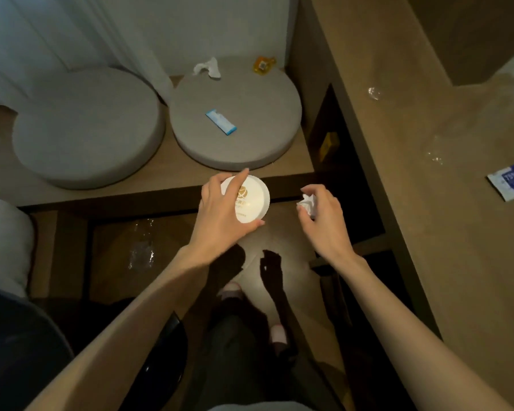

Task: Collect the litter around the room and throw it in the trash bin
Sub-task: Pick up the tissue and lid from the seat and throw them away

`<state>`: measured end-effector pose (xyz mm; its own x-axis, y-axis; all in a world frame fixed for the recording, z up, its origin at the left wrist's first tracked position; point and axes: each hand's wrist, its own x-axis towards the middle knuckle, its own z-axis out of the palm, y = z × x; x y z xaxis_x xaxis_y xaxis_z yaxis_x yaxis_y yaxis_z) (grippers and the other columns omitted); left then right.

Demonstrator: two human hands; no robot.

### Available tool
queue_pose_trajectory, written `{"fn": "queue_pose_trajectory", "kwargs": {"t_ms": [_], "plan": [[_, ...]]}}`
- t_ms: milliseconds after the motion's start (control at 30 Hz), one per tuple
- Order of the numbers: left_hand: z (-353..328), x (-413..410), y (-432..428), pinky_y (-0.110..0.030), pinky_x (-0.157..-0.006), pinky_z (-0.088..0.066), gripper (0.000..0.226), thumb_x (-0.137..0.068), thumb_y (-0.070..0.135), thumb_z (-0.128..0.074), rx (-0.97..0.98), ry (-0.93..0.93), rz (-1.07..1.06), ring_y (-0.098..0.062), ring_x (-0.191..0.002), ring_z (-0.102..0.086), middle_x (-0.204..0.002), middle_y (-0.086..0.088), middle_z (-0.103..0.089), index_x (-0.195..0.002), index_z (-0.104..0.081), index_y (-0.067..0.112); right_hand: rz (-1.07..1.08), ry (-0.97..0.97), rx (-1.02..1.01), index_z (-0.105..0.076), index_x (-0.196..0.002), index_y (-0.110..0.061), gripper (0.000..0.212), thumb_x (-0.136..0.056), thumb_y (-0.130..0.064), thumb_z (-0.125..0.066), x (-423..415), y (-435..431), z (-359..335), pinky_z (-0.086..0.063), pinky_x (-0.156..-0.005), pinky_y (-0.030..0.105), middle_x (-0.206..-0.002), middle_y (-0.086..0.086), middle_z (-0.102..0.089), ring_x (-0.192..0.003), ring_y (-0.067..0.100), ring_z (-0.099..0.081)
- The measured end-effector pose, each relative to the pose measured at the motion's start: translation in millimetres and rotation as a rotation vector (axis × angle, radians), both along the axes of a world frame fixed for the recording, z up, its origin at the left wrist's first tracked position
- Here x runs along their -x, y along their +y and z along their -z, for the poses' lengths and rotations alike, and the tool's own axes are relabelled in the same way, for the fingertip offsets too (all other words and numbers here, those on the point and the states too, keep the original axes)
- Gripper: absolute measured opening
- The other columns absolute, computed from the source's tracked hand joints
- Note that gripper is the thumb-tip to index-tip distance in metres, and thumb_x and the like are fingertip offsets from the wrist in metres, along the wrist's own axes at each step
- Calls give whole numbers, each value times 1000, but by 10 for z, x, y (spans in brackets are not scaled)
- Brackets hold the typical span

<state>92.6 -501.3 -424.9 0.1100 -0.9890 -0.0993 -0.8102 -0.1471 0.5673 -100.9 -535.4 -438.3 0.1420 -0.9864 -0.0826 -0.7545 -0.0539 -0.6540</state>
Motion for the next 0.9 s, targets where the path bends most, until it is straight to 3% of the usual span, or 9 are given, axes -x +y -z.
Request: {"fn": "queue_pose_trajectory", "kwargs": {"t_ms": [233,433,500,633,733,900], "plan": [[110,672,800,-41,-104,-35,97,-64,39,-82,-39,-79,122,-26,-132,-24,-142,-8,-27,-144,-29,27,63,-7,-80,-48,-126,-21,30,-96,-20,-53,717,990,133,-33,-86,15,-124,-5,-54,-117,9,-44],[396,1074,1264,-43,-105,-35,93,-65,40,-82,-86,-95,269,-28,-132,-26,-142,-8,-27,-142,-32,27,233,-20,-147,-49,-123,-25,29,-95,-23,-55,1128,1767,400,-29,-68,-1,-124,-6,-54,-109,0,-44],[532,1207,1375,-44,-105,-35,93,-64,40,-82,-85,-91,309,-28,-131,-27,-143,-8,-28,-142,-33,27,299,-55,-179,-50,-122,-25,29,-94,-22,-56,1183,2001,565,-31,-74,1,-124,-6,-54,-113,5,-49],[847,1492,1524,-42,-105,-35,94,-64,43,-81,-85,-104,381,-27,-132,-26,-145,-8,-26,-142,-31,28,414,-89,-219,-50,-121,-25,28,-94,-21,-57,1271,2363,899,-46,-94,23,-126,-5,-53,-118,11,-49],[1108,1708,1579,-42,-106,-34,94,-65,42,-81,-98,-92,419,-28,-134,-24,-148,-8,-24,-143,-29,28,463,-77,-216,-50,-122,-23,30,-94,-19,-57,1390,2517,1175,-48,-99,32,-127,-3,-53,-119,14,-49],[1767,2056,1597,-39,-107,-31,97,-67,39,-81,-122,-53,456,-27,-134,-23,-147,-8,-26,-145,-25,25,515,-28,-181,-50,-125,-19,32,-93,-17,-57,1640,2592,1740,-46,-93,22,-127,1,-53,-117,16,-50]]}}
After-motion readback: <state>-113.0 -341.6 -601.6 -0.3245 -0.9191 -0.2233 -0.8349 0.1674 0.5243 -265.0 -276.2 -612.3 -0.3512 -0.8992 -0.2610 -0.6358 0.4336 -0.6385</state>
